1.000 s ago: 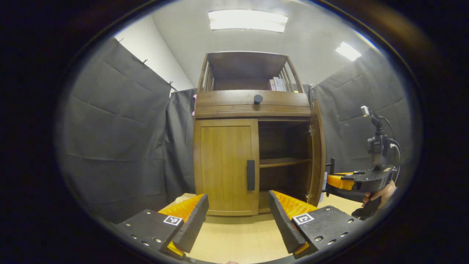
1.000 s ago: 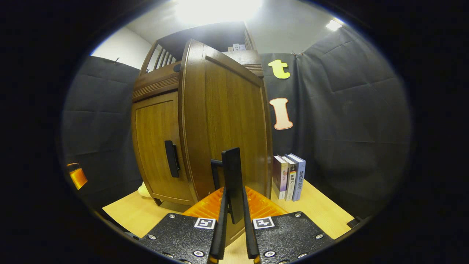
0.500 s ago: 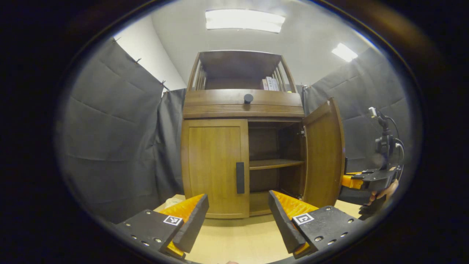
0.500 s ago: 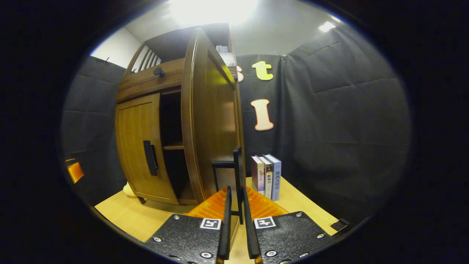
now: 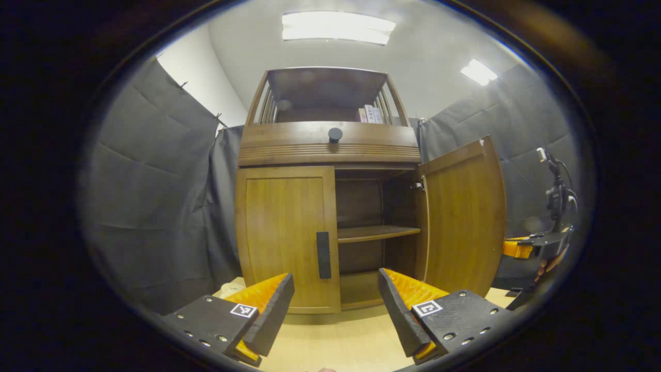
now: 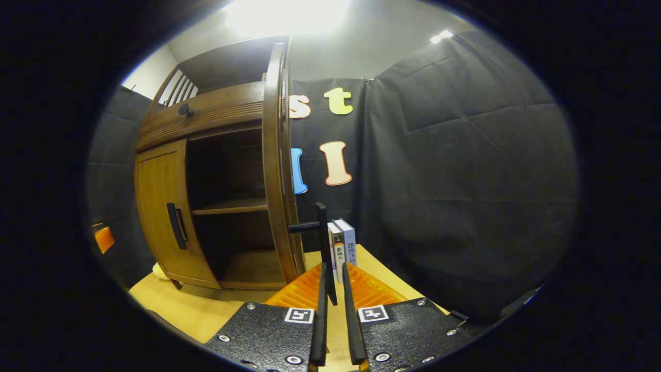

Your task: Open the right door of the double-door shoe cabinet with the right hand, and open the left door with the left hand.

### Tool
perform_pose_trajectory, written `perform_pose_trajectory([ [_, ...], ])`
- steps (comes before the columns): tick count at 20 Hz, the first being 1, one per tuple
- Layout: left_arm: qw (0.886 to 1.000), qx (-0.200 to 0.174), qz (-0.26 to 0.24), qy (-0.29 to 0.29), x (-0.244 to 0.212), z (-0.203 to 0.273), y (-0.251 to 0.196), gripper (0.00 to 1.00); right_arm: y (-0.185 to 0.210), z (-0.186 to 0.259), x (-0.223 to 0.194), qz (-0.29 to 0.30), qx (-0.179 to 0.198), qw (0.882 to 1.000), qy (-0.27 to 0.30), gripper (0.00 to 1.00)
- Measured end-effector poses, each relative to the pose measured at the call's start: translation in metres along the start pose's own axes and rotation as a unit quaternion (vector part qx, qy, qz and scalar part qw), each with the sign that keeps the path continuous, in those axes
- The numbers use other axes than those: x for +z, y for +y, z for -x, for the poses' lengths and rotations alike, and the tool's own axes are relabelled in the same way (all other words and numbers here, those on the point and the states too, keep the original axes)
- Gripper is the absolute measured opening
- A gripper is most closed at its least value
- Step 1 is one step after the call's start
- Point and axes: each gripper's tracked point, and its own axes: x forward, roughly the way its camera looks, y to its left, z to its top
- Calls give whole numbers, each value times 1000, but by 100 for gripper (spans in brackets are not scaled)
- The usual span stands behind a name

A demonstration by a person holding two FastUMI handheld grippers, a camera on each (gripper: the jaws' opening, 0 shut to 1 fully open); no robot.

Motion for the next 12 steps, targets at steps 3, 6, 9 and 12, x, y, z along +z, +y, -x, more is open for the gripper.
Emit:
perform_pose_trajectory([
  [3, 1000, -8, 3, -2, 1, -3, -5, 99, -2, 4, 4, -16, 11, 1000, 3, 17],
  [6, 1000, -7, -5, -2, 0, -4, -2, 99, -3, 10, 11, -7, 16, 1000, -10, 10],
  [9, 1000, -3, -8, -3, -1, -9, -1, 87, -15, 19, 19, 4, 8, 999, -31, 42],
  [12, 1000, 5, -7, 0, -2, -17, 4, 93, -19, 33, 21, -1, 10, 999, -41, 85],
])
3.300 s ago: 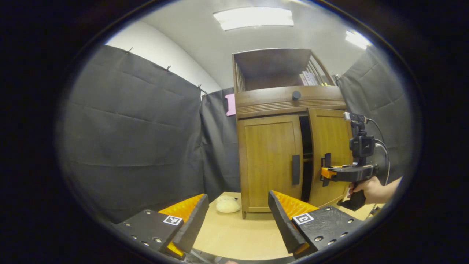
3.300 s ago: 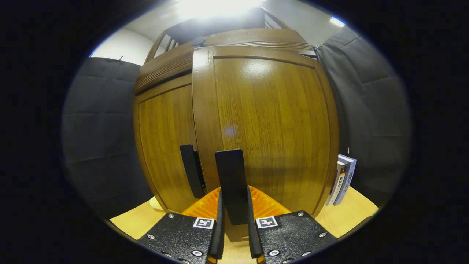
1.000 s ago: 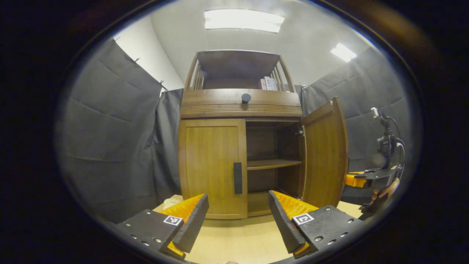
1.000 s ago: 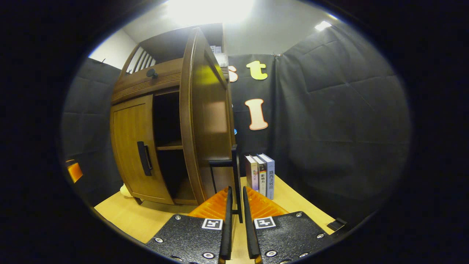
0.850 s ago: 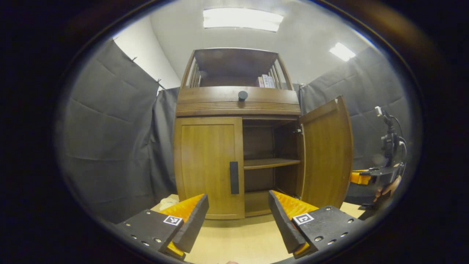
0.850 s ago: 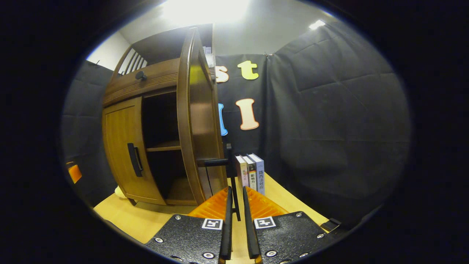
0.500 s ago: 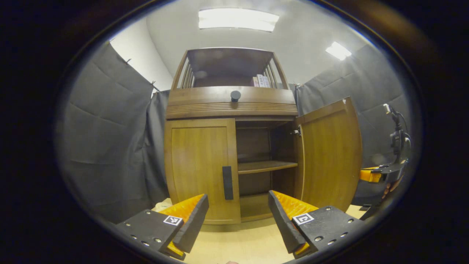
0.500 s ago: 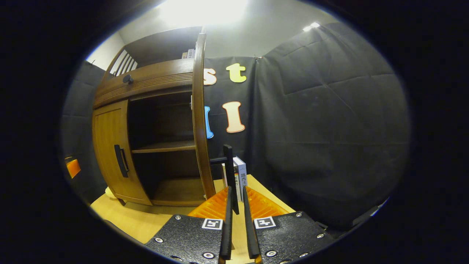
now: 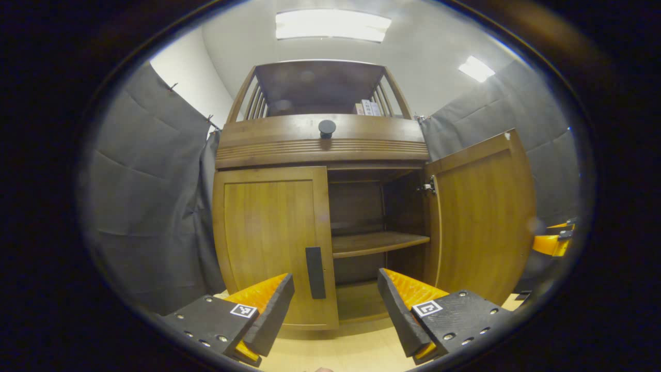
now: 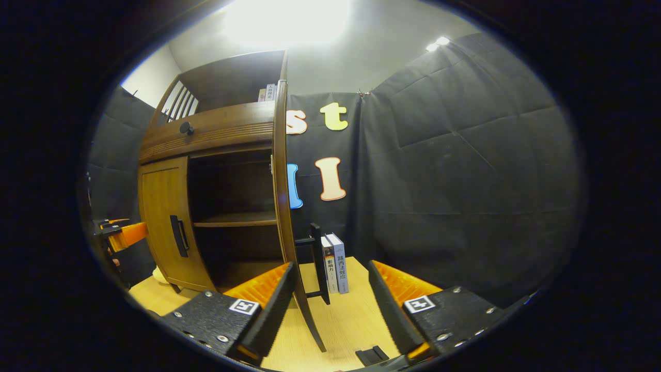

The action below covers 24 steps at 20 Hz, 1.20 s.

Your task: Open the right door of the double-door shoe cabinet with the right hand, and open the left door with the left hand.

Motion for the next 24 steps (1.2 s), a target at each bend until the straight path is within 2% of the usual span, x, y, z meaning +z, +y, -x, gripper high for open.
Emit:
perform_pose_trajectory([
  [1, 1000, 6, 0, 2, 0, -2, 2, 93, -1, 3, 1, 3, -1, 1000, -2, 95],
  [2, 1000, 10, -1, 3, -2, -2, 3, 96, -3, 6, 0, 6, -2, 1000, -4, 94],
  [4, 1000, 18, -3, 5, -3, -4, 7, 93, 0, 13, -1, 6, 1, 1000, -5, 92],
  [5, 1000, 21, -5, 6, -4, -6, 9, 93, 5, 16, -4, 1, 6, 1000, -2, 94],
  [6, 1000, 26, -6, 7, -5, -6, 11, 93, 11, 18, -8, 1, 14, 1000, 1, 92],
  [7, 999, 30, -6, 9, -5, -8, 12, 93, 14, 19, -13, 7, 18, 1000, 5, 94],
  [9, 999, 37, -2, 11, -7, -9, 14, 91, 14, 23, -21, 17, 20, 1000, 11, 92],
  [13, 999, 46, 0, 20, -12, -11, 16, 87, 26, 23, -26, 14, 36, 999, 21, 94],
  [14, 999, 46, 1, 24, -14, -10, 16, 87, 26, 23, -28, 15, 37, 999, 23, 92],
  [16, 998, 46, 0, 36, -19, -9, 17, 99, 31, 23, -32, 12, 42, 999, 28, 94],
  [20, 997, 52, 4, 52, -25, -10, 17, 99, 39, 27, -44, 10, 53, 998, 44, 94],
  [21, 997, 53, 5, 58, -26, -11, 16, 99, 42, 28, -46, 12, 56, 997, 48, 92],
  [22, 996, 55, 6, 64, -28, -9, 17, 99, 44, 27, -48, 14, 60, 997, 51, 94],
  [23, 996, 53, 9, 70, -29, -11, 16, 99, 46, 28, -49, 15, 62, 997, 53, 92],
  [24, 996, 54, 13, 76, -29, -8, 16, 95, 48, 28, -50, 14, 64, 996, 53, 94],
])
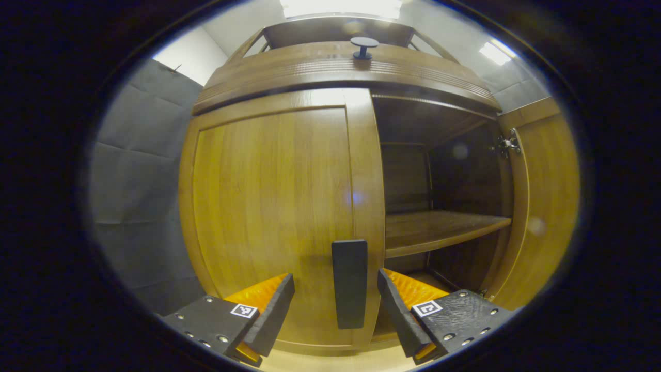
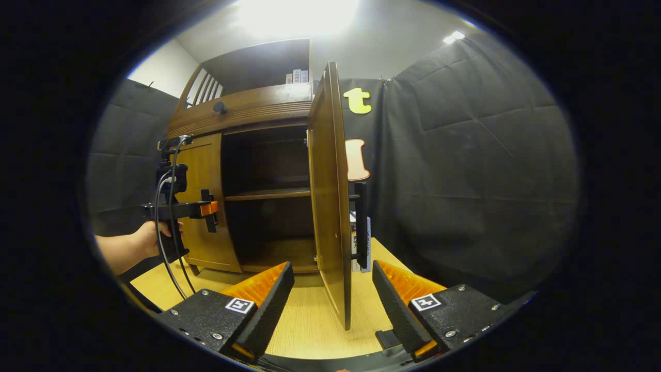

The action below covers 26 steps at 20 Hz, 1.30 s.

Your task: Open the right door of the double-door shoe cabinet with the right hand, and open the left door with the left hand.

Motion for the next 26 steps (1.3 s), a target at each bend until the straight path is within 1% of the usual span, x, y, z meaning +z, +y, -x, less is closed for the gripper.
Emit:
perform_pose_trajectory([
  [2, 1000, -4, 5, 20, -2, 3, -5, 86, 2, -1, -2, -2, 4, 1000, 2, 94],
  [3, 1000, -5, 6, 22, -1, 2, -6, 86, 4, -2, -4, -4, 7, 1000, 6, 94],
  [4, 1000, -12, 18, 18, 4, -4, -17, 77, 6, -2, -6, -7, 11, 1000, 10, 92],
  [5, 1000, -12, 22, 16, 3, -3, -25, 69, 10, -2, -7, -9, 15, 1000, 12, 94],
  [6, 1000, -15, 20, 18, 3, -6, -24, 60, 13, -2, -9, -9, 18, 1000, 13, 94],
  [7, 999, -19, 24, 15, 9, 4, -27, 52, 15, -2, -9, -8, 19, 1000, 15, 94],
  [8, 999, -20, 20, 19, 5, -6, -24, 43, 17, -2, -11, -8, 22, 1000, 16, 94],
  [10, 999, -20, 22, 23, 3, -1, -23, 26, 21, -3, -12, -7, 26, 1000, 15, 94],
  [11, 999, -23, 23, 26, 3, 1, -22, 26, 22, -2, -11, -7, 28, 999, 13, 94],
  [12, 999, -25, 26, 25, 3, 4, -22, 21, 24, -3, -11, -6, 30, 999, 11, 94],
  [14, 999, -30, 27, 26, 4, 7, -22, 21, 29, -4, -11, -7, 33, 999, 11, 94],
  [17, 999, -36, 30, 23, 9, 11, -21, 17, 34, -1, -9, -9, 38, 999, 8, 94],
  [19, 998, -40, 34, 21, 10, 18, -20, 26, 41, -1, -8, -8, 42, 999, 7, 94],
  [21, 998, -43, 34, 21, 16, 19, -19, 26, 46, 0, -7, -7, 48, 999, 5, 94],
  [22, 998, -44, 34, 21, 17, 21, -17, 21, 49, 1, -7, -6, 51, 999, 5, 94],
  [24, 998, -46, 37, 21, 20, 21, -16, 26, 56, 3, -6, -4, 56, 998, 2, 94],
  [26, 998, -48, 39, 20, 19, 21, -16, 26, 61, 7, -5, -4, 59, 998, -1, 94],
])
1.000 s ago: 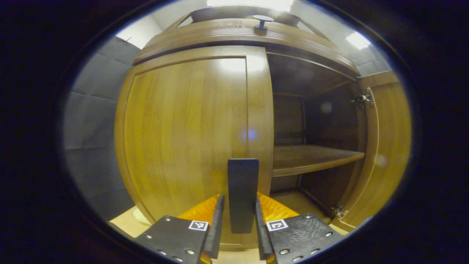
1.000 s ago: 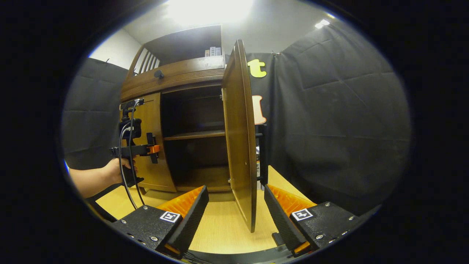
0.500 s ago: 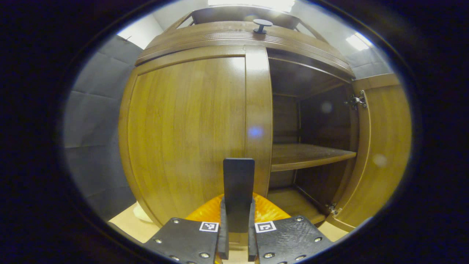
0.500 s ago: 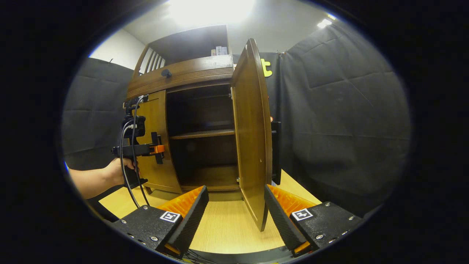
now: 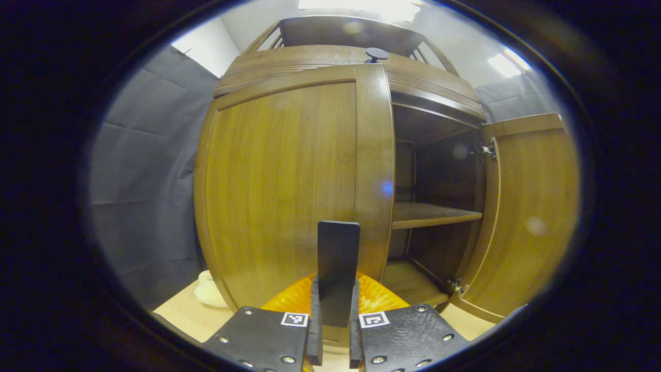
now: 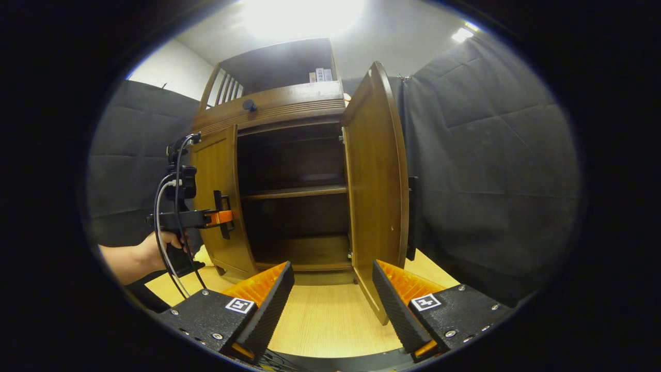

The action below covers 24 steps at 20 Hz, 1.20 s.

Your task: Open the right door of the double-door shoe cabinet with the right hand, and open the left door with the left hand.

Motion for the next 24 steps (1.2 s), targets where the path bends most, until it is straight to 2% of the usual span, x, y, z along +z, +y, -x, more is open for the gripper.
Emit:
perform_pose_trajectory([
  [6, 1000, -3, 4, -2, 1, 0, 0, 16, 16, 8, -2, -1, 5, 1000, -4, 94],
  [7, 1000, -3, 3, -3, 0, 0, 0, 25, 19, 8, -2, -1, 5, 1000, -4, 94],
  [12, 1000, 2, 5, -5, -1, -1, 1, 25, 31, 13, 1, 3, 9, 1000, -9, 94],
  [17, 1000, 10, 6, -6, -2, -3, 2, 16, 43, 18, 1, 4, 17, 1000, -12, 94],
  [24, 999, 34, -13, -20, -9, -7, 3, 20, 61, 23, 3, 7, 29, 999, -19, 94],
])
